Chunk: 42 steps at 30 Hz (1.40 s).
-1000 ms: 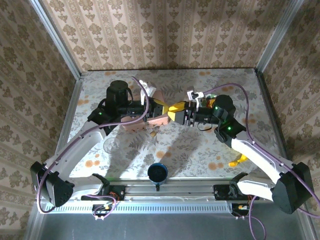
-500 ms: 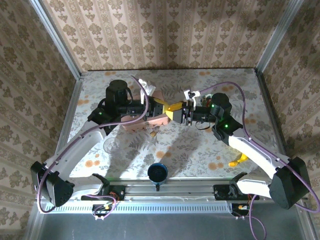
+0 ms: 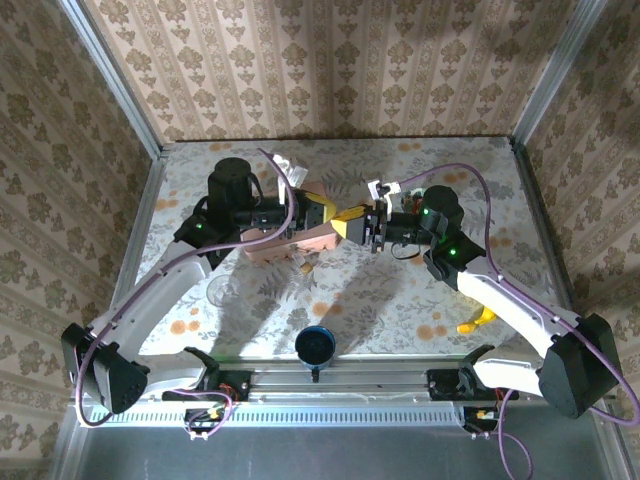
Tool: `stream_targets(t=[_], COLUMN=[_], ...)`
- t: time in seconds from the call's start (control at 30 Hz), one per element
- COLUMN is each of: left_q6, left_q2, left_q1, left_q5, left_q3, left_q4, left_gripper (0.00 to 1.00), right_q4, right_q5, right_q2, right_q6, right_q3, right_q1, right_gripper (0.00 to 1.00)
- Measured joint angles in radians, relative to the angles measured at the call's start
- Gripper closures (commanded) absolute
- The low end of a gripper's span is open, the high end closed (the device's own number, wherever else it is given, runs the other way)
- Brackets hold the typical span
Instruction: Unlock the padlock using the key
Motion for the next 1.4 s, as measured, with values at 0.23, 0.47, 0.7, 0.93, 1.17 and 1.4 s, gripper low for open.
stream_targets(t=[0.23,0.47,0.7,0.93,1.17,1.4], left_q6=[-0.011,-0.016,-0.027,-0.031,-0.034,-0.035], left_q2=[0.000,0.000,0.000,0.000,0.000,0.000], left_q1=[0.001,0.001,0.002,0.002,0.002,0.002], left_q5=[0.011,0.019,0.023,0.027,0.037,0.041], left_q3=[-0.007,-0.013,-0.015,-0.015,-0.024,-0.028], left_q4=[0.009,0.012,0.023,0.027,0.036,0.039], left_gripper=[1.00,1.00,1.00,1.00,1.00,1.00], right_q4=[0.000,0.000,0.000,0.000,0.000,0.003], right_q5=[0.000,0.000,0.000,0.000,0.001,0.000], right_q2=[0.000,0.000,0.000,0.000,0.000,0.000], right_q6=[0.000,0.000,0.000,0.000,0.000,0.001], right_q3=[0.000,0.000,0.000,0.000,0.000,0.005], right_q1=[0.000,0.000,0.000,0.000,0.000,0.000], right_gripper=[0.81,0.81,0.78,0.76,0.73,0.86])
